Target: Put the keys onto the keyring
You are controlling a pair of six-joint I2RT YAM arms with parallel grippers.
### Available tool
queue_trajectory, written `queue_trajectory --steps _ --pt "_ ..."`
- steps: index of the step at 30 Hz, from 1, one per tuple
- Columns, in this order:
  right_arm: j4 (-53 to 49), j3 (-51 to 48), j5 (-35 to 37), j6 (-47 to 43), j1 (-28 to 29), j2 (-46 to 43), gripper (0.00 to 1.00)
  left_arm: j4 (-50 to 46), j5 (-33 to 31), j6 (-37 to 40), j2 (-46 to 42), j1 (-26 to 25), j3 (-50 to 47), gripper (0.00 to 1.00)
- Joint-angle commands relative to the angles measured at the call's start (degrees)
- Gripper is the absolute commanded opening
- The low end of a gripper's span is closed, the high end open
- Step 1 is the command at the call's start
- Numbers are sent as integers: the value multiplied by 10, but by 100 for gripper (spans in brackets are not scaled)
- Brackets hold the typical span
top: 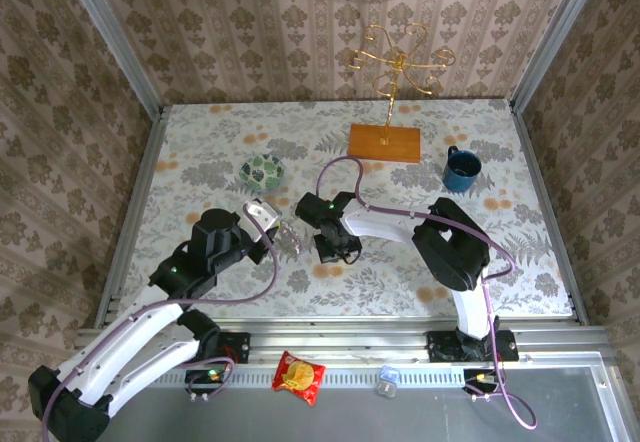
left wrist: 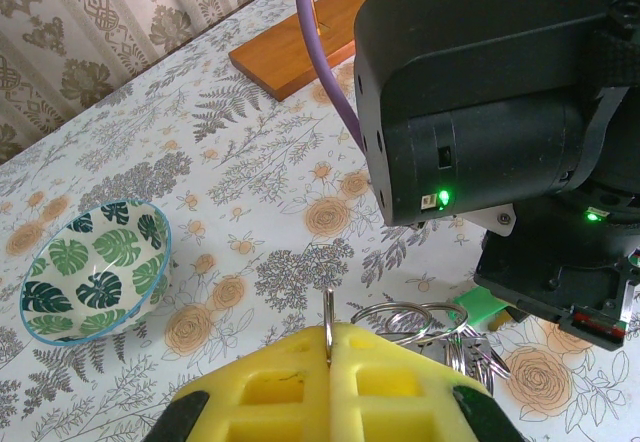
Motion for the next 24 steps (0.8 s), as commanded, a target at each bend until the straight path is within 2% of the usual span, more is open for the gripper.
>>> queue_trajectory --steps 1,6,11,17,24 --pt "-10 5 18 0 -2 -15 0 17 5 3 -6 -1 4 0" --pt "52 -49 32 -51 -2 -105 0 16 29 8 -5 -1 11 0" --pt "142 -131 58 -155 -15 -232 0 35 101 11 -1 -1 9 0" --pt "221 -187 8 -324 -49 -336 0 61 168 4 13 -4 11 0" --pt "276 -230 -31 -503 -47 -412 0 89 190 -55 42 -5 13 0"
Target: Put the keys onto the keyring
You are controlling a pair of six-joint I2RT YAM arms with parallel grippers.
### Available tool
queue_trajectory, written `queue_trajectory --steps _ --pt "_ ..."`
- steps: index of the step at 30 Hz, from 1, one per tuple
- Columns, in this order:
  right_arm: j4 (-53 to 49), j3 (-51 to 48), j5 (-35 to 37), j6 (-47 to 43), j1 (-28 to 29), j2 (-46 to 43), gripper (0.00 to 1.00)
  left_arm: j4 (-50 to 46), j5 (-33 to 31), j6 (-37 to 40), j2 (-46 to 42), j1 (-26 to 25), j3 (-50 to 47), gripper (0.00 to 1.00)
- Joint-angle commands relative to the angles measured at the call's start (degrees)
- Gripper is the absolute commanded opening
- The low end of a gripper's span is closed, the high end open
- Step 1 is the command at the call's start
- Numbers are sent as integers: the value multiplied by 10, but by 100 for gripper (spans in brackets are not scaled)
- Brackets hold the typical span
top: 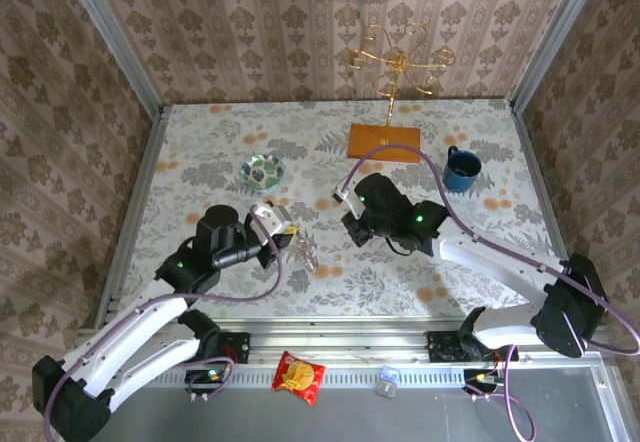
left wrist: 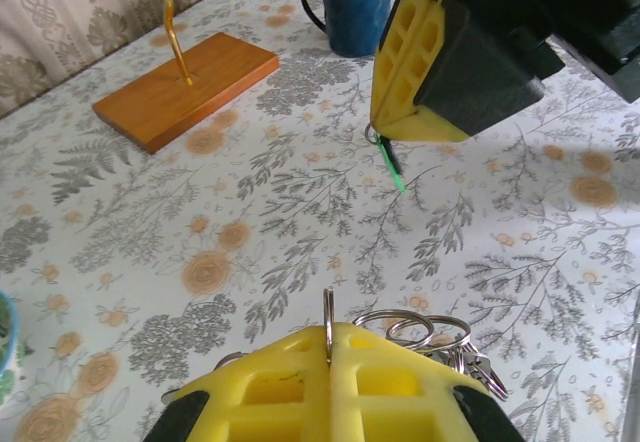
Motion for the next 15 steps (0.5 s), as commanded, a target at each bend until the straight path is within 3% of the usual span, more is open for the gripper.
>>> queue_trajectory --steps 1,5,15 --pt "47 -19 -38 -132 3 -30 0 42 32 -48 12 -4 14 0" --pt "72 -49 -73 -204 2 -63 0 49 44 -89 36 -5 22 0" --pt "82 -59 -114 -268 9 -76 0 80 74 -107 71 -17 26 0"
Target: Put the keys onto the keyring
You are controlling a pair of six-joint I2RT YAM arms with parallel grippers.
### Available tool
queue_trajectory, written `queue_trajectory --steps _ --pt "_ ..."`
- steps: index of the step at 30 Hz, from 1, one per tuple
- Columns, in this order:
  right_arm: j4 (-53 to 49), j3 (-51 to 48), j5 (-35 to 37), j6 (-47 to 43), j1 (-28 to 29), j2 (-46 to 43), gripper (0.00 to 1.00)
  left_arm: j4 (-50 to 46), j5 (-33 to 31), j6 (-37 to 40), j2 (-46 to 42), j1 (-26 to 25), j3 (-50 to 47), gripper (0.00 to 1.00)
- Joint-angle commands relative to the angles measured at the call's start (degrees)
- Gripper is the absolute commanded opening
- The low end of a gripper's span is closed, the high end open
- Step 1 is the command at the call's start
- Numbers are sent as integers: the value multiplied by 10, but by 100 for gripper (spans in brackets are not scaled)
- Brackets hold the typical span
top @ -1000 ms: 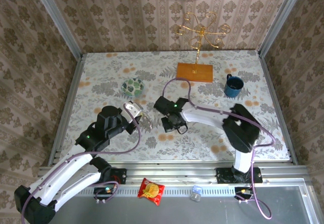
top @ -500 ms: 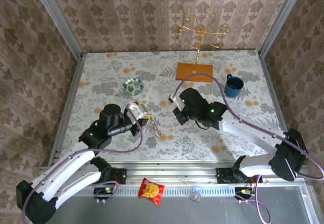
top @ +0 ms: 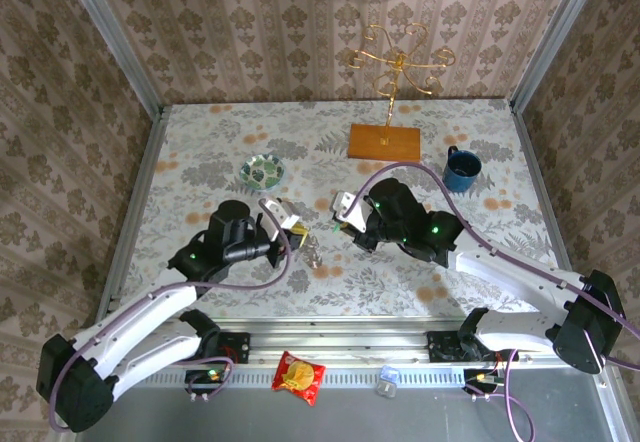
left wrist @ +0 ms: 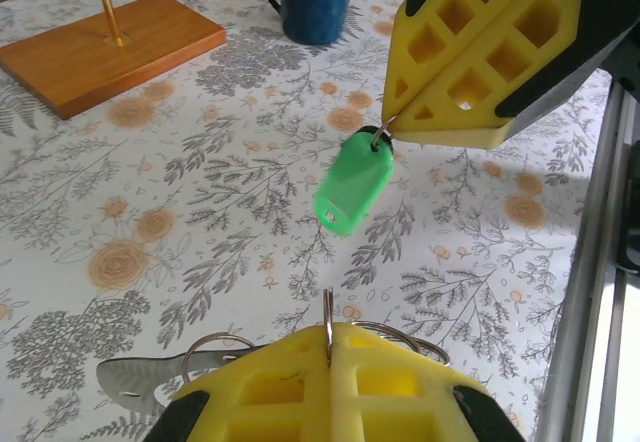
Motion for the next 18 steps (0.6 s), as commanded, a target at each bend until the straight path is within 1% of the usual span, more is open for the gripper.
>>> queue_trajectory --steps 1,5,18 --pt "25 -13 -25 -55 11 -14 0 43 28 -26 9 -7 24 0" --pt "39 -16 -6 -84 24 -10 0 50 31 -38 22 -13 24 0" --pt "76 0 4 -96 46 24 0 63 14 -52 33 -22 21 0"
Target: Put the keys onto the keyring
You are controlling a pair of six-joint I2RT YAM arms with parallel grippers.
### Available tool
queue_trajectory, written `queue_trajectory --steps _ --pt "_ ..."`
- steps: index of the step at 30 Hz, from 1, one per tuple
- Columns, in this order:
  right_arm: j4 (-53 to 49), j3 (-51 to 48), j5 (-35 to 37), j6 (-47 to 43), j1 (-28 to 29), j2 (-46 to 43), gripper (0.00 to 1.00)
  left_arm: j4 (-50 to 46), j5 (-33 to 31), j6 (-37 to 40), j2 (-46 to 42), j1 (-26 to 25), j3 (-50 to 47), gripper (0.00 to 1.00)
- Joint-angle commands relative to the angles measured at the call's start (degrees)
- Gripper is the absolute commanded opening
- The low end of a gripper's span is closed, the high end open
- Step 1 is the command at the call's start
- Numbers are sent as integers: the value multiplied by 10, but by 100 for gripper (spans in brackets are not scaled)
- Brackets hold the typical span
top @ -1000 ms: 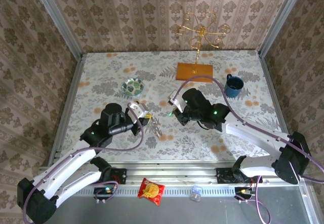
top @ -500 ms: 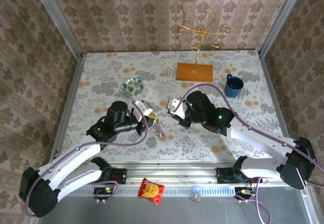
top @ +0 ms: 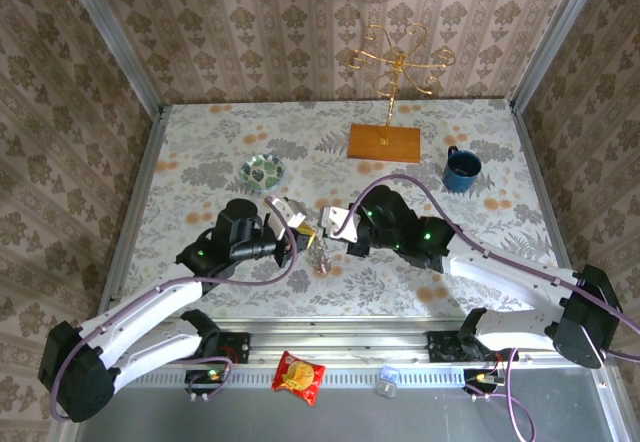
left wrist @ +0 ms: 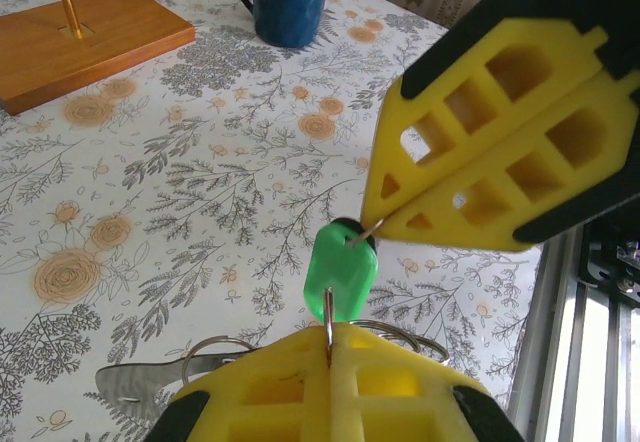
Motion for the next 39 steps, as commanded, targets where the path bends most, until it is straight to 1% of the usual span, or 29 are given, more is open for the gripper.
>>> queue_trajectory --steps 1,10,18,39 --pt "27 13 7 -7 6 12 0 32 1 -14 3 -4 18 0" --pt "30 23 8 10 7 22 0 26 -14 -2 12 -11 17 0" --pt "25 33 34 10 8 26 0 16 -22 12 24 -16 16 0" --pt "10 35 49 -28 23 25 0 29 -23 21 9 -19 18 0"
